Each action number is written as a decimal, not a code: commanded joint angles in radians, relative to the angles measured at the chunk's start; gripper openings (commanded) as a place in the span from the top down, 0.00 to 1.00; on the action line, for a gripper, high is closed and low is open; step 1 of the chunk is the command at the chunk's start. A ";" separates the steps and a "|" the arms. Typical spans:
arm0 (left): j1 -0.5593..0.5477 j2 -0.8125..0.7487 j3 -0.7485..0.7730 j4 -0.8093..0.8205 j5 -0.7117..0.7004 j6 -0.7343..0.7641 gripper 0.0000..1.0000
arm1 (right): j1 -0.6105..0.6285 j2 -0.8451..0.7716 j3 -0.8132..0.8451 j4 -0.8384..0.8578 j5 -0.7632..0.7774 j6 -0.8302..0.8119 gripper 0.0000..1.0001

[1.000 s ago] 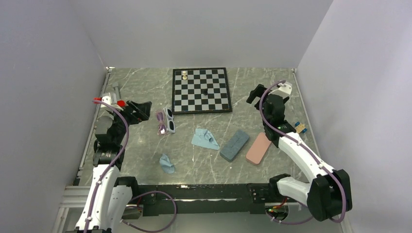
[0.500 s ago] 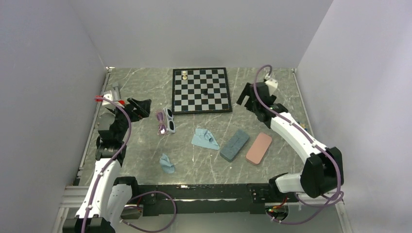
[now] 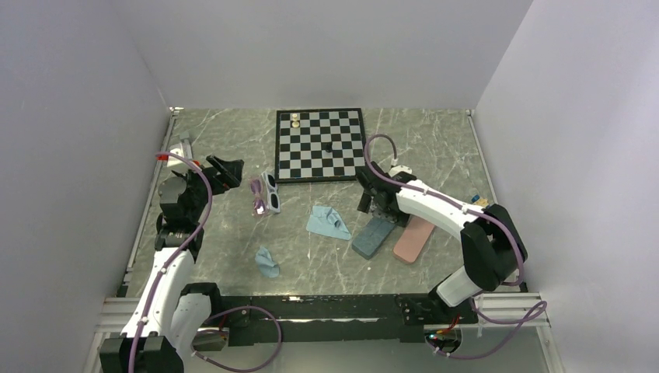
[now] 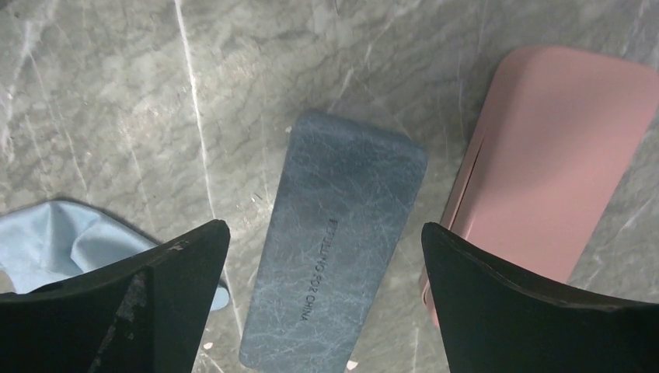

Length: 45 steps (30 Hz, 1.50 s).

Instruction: Organize the sunglasses

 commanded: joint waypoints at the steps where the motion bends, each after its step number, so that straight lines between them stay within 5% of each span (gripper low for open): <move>1: 0.005 0.001 0.017 0.064 0.028 -0.004 0.01 | 0.024 -0.037 -0.050 -0.006 -0.010 0.121 0.00; 16: 0.005 0.014 0.018 0.058 0.051 -0.009 0.01 | 0.023 0.078 -0.080 0.137 -0.071 0.135 0.01; 22: 0.005 0.022 0.006 0.090 0.109 -0.015 0.01 | 0.024 0.035 -0.077 0.170 -0.044 0.054 0.40; 26: 0.005 0.053 0.028 0.113 0.214 -0.011 0.01 | 0.023 -0.100 -0.126 0.404 -0.111 -0.162 0.58; 30: 0.003 0.121 0.045 0.210 0.460 -0.040 0.01 | 0.020 -0.254 -0.205 0.691 -0.255 -0.339 0.63; 34: -0.021 0.211 0.026 0.490 0.720 -0.155 0.01 | 0.019 -0.341 -0.247 0.948 -0.491 -0.438 0.63; 38: -0.149 0.318 0.059 0.714 0.913 -0.240 0.01 | 0.017 -0.404 -0.270 1.186 -0.681 -0.487 0.63; 45: -0.374 0.402 0.167 0.677 0.969 -0.185 0.01 | 0.012 -0.411 -0.303 1.526 -0.946 -0.411 0.64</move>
